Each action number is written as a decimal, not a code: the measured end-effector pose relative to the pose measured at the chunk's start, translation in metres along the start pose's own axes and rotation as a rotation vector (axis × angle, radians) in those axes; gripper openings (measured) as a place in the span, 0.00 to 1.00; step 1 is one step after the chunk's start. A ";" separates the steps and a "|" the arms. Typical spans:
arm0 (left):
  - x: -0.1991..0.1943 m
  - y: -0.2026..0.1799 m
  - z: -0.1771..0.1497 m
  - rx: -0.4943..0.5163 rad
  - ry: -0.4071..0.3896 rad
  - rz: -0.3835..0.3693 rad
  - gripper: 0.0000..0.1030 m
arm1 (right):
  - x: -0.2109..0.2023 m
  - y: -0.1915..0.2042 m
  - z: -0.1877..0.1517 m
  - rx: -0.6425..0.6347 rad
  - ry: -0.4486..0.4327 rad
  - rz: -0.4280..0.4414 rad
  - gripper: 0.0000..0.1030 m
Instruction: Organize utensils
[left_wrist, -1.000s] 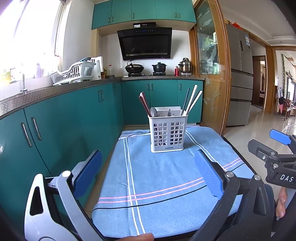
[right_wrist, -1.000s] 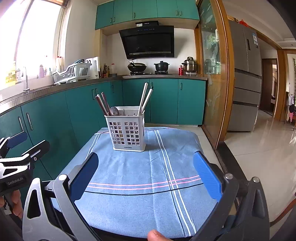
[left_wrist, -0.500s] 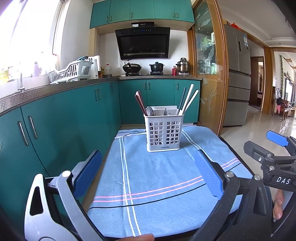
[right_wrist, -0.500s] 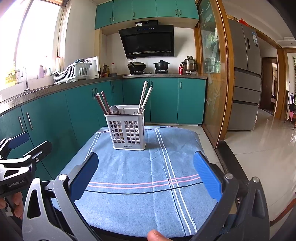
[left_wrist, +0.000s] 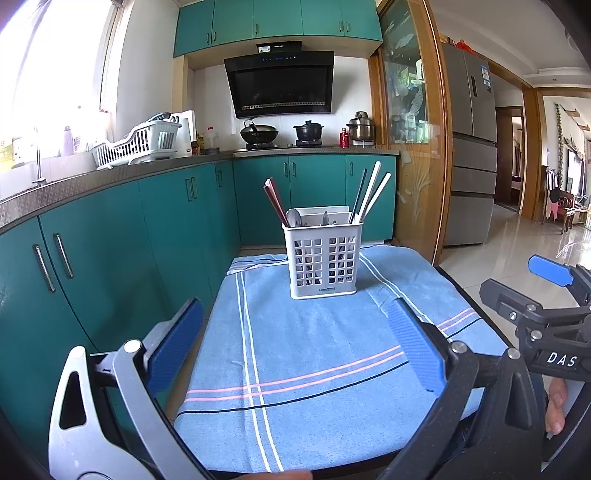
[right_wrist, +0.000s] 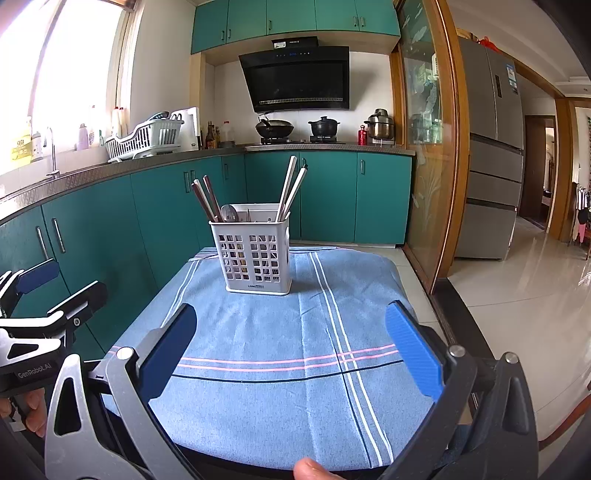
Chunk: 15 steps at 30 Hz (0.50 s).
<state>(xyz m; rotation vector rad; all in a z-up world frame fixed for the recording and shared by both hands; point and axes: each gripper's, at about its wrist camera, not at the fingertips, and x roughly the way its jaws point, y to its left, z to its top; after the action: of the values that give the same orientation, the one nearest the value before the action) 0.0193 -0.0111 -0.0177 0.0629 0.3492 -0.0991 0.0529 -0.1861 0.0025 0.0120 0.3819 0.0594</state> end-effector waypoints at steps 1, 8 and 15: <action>0.000 0.000 0.000 -0.002 0.000 0.001 0.96 | 0.000 0.000 -0.001 0.000 0.002 -0.001 0.97; -0.001 -0.002 -0.001 0.008 -0.008 0.011 0.96 | 0.001 0.001 -0.003 0.001 0.003 -0.001 0.97; 0.000 -0.001 -0.002 -0.006 0.003 -0.002 0.96 | 0.001 0.001 -0.003 0.001 0.005 0.001 0.97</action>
<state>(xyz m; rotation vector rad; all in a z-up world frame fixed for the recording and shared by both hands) 0.0185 -0.0115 -0.0197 0.0569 0.3523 -0.1000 0.0529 -0.1846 -0.0012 0.0125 0.3868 0.0602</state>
